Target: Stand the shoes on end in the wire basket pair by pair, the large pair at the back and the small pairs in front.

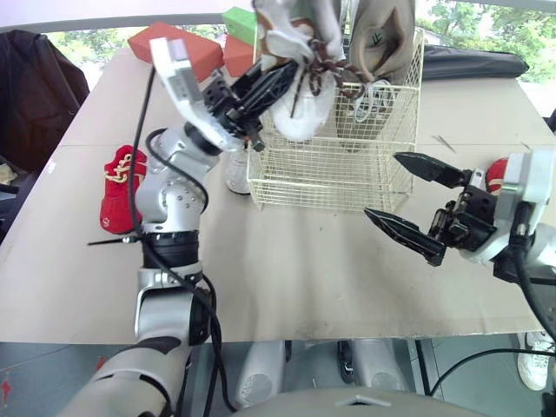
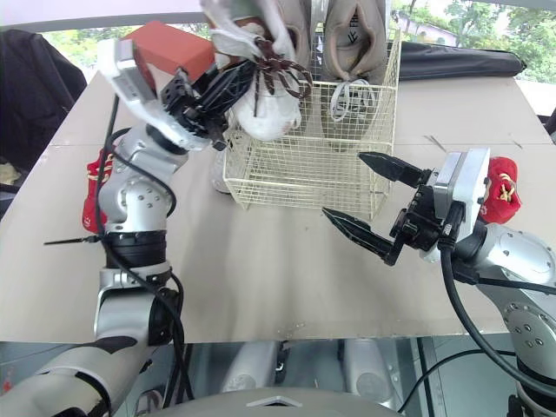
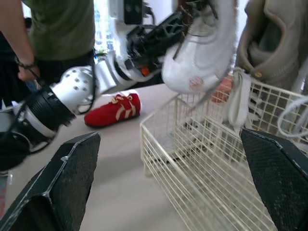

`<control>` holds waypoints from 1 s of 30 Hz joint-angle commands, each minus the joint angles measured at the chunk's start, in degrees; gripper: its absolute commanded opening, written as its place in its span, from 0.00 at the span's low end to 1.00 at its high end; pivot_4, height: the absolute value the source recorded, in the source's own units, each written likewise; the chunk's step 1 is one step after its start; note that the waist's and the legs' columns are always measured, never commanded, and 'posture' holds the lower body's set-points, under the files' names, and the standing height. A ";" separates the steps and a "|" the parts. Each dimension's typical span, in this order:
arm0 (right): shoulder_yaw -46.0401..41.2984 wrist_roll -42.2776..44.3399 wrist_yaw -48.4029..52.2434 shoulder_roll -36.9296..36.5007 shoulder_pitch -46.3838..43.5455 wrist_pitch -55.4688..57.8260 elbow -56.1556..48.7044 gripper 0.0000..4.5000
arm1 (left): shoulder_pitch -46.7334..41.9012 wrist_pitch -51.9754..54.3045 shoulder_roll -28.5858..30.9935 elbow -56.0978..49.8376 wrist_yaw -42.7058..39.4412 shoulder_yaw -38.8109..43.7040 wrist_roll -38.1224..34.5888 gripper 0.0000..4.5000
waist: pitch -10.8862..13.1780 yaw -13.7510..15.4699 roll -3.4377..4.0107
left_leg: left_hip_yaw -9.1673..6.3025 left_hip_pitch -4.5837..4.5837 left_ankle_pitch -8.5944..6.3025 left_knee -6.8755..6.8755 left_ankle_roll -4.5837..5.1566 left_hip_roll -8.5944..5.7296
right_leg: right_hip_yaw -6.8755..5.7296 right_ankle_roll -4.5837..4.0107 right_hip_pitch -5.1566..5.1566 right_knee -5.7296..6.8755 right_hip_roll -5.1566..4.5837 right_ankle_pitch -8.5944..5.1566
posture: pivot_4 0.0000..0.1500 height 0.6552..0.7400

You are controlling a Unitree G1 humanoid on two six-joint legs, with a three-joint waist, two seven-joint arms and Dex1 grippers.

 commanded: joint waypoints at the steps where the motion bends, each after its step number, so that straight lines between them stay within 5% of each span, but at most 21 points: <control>1: -1.98 2.78 -3.04 -0.64 0.57 -0.36 -3.32 1.00 | -3.92 -4.70 -2.03 4.09 -1.14 -0.84 2.18 0.12 | 0.00 -0.10 0.00 | 0.01 0.00 0.00 0.00 0.00 0.00 | 0.02 0.00 0.00 -0.01 0.00 0.00 | 1.00 1.00; 9: -4.21 4.14 -7.22 -1.01 4.43 -1.41 -5.46 1.00 | -12.84 -19.46 -10.47 19.39 2.74 -4.20 12.89 0.12 | 0.01 0.04 -0.02 | 0.00 -0.02 -0.01 -0.01 0.02 0.00 | 0.02 0.00 0.00 -0.03 0.03 0.00 | 1.00 1.00; 15: -4.90 4.89 -11.34 -0.84 5.08 -1.73 -4.78 1.00 | -11.44 -16.56 -13.37 17.01 2.40 -3.67 10.00 0.12 | 0.01 -0.37 -0.02 | 0.03 -0.03 -0.01 -0.02 0.03 0.00 | 0.06 0.01 -0.01 -0.02 0.04 0.00 | 1.00 1.00; 19: -3.09 4.95 -17.56 0.81 -5.29 -1.36 1.41 1.00 | -6.74 -8.06 -10.31 8.86 -2.83 -4.83 5.26 0.12 | 0.00 -1.03 0.00 | 0.03 0.04 -0.01 -0.01 0.03 0.08 | 0.13 -0.01 -0.01 0.04 0.14 0.00 | 1.00 1.00; 26: 4.61 9.16 -13.04 0.91 -20.49 3.40 9.76 1.00 | -0.22 -1.41 -7.25 -2.24 -5.51 -7.61 3.29 0.12 | 0.01 -1.38 0.04 | -0.04 -0.01 0.08 -0.03 -0.13 0.11 | 0.08 -0.02 -0.04 0.00 0.14 0.00 | 1.00 1.00; 30: 7.67 12.50 -10.76 1.55 -25.34 6.39 11.99 0.72 | 1.37 -0.93 -7.02 -5.22 -4.46 -8.54 3.74 0.12 | 0.01 -1.24 0.04 | -0.07 -0.03 0.07 -0.04 -0.12 0.12 | 0.10 -0.01 -0.05 -0.04 0.08 0.00 | 1.00 1.00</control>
